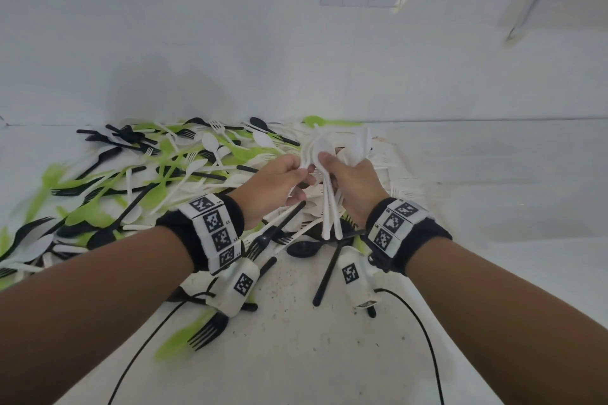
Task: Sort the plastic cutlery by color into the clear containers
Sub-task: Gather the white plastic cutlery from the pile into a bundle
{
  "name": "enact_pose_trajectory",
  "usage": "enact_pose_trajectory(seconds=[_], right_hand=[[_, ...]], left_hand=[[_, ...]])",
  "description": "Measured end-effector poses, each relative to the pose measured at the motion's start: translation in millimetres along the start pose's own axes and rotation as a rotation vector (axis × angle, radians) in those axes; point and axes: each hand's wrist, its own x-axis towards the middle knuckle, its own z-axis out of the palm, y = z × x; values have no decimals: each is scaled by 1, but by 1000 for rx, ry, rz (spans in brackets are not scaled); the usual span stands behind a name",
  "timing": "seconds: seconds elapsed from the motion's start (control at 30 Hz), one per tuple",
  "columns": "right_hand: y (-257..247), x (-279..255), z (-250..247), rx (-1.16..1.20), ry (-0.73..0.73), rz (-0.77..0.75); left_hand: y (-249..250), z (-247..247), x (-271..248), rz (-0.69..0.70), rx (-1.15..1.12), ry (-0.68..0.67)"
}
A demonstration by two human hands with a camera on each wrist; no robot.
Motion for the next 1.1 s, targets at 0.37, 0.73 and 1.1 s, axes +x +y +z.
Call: enact_pose_trajectory(seconds=[0.37, 0.73, 1.1], right_hand=[[-13, 4, -2, -12, 13, -34], [-15, -1, 5, 137, 44, 11], [-25, -6, 12, 316, -62, 54]], left_hand=[[9, 7, 2, 74, -85, -80], [10, 6, -3, 52, -85, -94], [30, 6, 4, -40, -194, -142]])
